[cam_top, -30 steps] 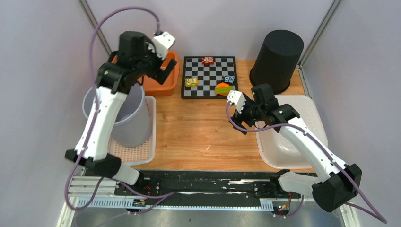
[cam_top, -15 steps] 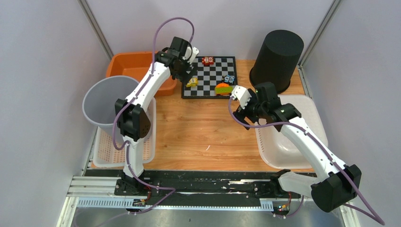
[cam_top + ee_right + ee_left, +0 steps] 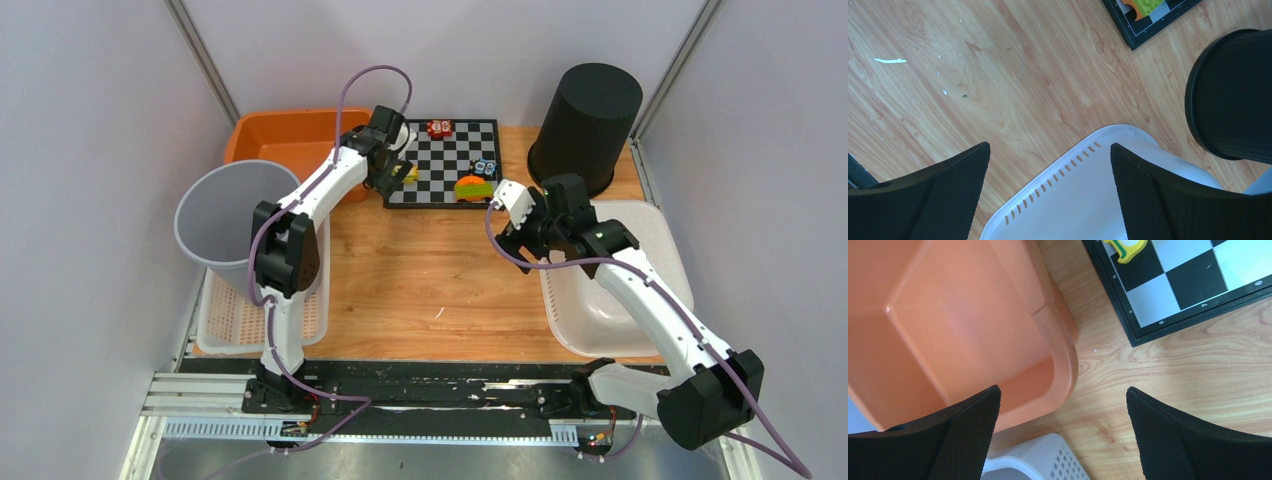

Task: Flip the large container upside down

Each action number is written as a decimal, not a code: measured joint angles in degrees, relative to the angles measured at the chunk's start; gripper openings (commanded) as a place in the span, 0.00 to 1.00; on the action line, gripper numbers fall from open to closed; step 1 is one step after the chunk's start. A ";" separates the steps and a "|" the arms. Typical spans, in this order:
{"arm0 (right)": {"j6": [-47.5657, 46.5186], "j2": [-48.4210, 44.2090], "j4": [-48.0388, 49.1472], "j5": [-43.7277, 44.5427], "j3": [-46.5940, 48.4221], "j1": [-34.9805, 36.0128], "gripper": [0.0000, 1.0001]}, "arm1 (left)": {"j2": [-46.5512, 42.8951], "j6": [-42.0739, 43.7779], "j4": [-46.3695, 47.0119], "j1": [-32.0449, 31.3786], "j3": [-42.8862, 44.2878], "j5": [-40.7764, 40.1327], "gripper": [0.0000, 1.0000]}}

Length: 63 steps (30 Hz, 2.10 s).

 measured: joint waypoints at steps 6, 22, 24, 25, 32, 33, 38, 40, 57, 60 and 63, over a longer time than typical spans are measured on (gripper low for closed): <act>0.11 -0.04 0.04 -0.02 -0.02 -0.26 0.92 | 1.05 0.57 1.70 0.00 -0.63 -2.21 0.85; 0.33 -0.11 0.04 -0.31 -0.15 -0.74 0.92 | 6.64 3.37 3.15 0.00 -0.63 -5.07 0.55; 0.35 -0.17 0.04 -0.33 -0.17 -0.74 0.92 | 6.86 3.72 3.48 0.00 -0.63 -5.53 0.54; 0.35 -0.24 0.04 -0.35 -0.17 -0.74 0.92 | 6.99 3.82 3.54 0.00 -0.63 -5.70 0.53; 0.37 -0.68 0.04 -0.48 -0.20 -0.74 0.92 | 8.87 5.07 3.96 0.09 -0.13 -7.10 0.36; 0.37 -0.68 0.07 -0.48 -0.17 -0.74 0.92 | 9.01 5.25 4.00 0.22 0.02 -7.23 0.32; 0.37 -0.70 0.07 -0.57 -0.20 -0.85 0.92 | 9.09 5.55 4.02 0.81 0.61 -7.02 0.10; 0.37 -0.70 0.07 -0.61 -0.20 -1.01 0.92 | 9.09 5.73 3.93 0.85 0.68 -6.71 0.02; 1.01 -0.72 0.07 -0.68 -0.20 -1.11 0.92 | 9.27 7.69 1.66 0.46 4.48 -3.48 0.00; 1.07 -0.76 0.07 -0.68 -0.20 -1.11 0.92 | 8.00 7.72 1.27 0.17 4.46 -2.84 0.00; 1.16 -0.87 0.07 -0.68 -0.20 -1.11 0.92 | 5.46 7.87 0.98 -0.37 4.46 -2.38 0.00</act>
